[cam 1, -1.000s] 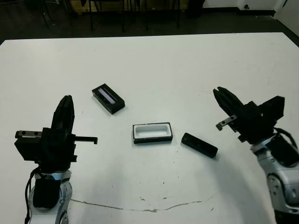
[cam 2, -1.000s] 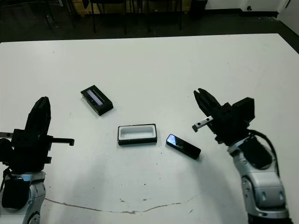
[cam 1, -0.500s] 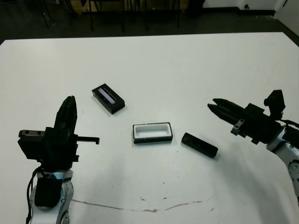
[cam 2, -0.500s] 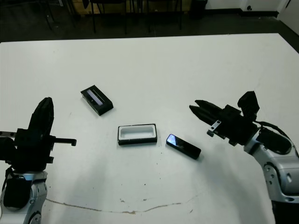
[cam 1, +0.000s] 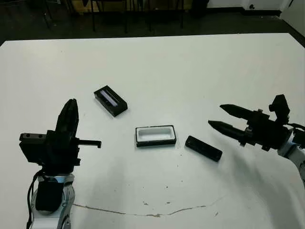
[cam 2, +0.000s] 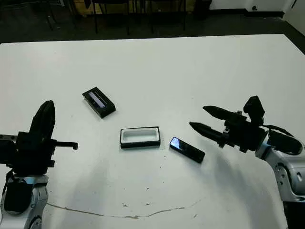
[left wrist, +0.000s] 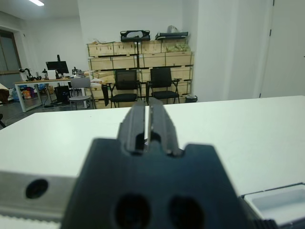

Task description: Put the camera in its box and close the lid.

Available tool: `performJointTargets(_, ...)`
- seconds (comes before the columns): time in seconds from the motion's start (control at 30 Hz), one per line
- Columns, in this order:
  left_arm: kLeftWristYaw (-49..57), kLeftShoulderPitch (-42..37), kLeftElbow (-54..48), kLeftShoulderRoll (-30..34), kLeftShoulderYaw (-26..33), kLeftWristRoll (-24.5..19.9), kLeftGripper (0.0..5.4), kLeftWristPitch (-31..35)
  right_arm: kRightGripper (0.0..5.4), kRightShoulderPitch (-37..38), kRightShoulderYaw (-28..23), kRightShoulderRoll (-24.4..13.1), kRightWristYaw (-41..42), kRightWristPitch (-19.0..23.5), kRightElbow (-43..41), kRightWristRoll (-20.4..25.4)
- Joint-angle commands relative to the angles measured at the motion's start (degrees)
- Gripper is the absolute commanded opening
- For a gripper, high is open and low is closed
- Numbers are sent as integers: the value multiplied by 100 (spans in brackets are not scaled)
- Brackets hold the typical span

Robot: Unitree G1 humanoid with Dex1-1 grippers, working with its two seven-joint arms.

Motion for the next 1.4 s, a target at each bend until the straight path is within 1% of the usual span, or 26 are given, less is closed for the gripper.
performJointTargets(0.03,-13,124,64,59,38,-14,0,85,436,113,24,-36,126,-97,139,-33)
performJointTargets(0.13,-24,127,44,72,56,-30,0,122,487,156,28,-8,256,-262,244,-54)
performJointTargets(0.23,-23,138,41,74,78,-18,0,116,538,153,23,-41,392,-176,343,36)
performJointTargets(0.4,-26,155,15,57,93,-51,0,153,538,190,-36,-63,616,-282,474,91)
performJointTargets(0.47,-26,161,23,52,93,-56,0,141,538,259,-40,-155,618,-228,360,52)
performJointTargets(0.6,-28,183,27,54,84,-42,0,116,538,395,-28,-284,673,-297,198,-45)
performJointTargets(0.7,-19,204,22,41,70,-31,0,100,538,500,-18,-342,616,-202,41,-45)
performJointTargets(0.8,-5,219,20,33,60,-4,0,93,538,640,0,-338,492,-134,-162,-70)
performJointTargets(0.93,-22,235,41,32,68,-39,0,68,538,840,83,-231,430,-438,-193,-249)
performJointTargets(1.0,-27,242,55,34,71,-41,0,43,538,966,104,-266,296,-410,-358,-339)
performJointTargets(1.1,-27,248,58,36,69,-33,0,42,538,1153,127,-262,151,-478,-523,-459)
performJointTargets(1.27,-9,257,65,17,22,11,0,17,538,1302,161,-271,56,-468,-572,-510)
performJointTargets(1.4,-21,263,91,20,12,3,0,-12,538,1362,161,-250,39,-544,-536,-544)
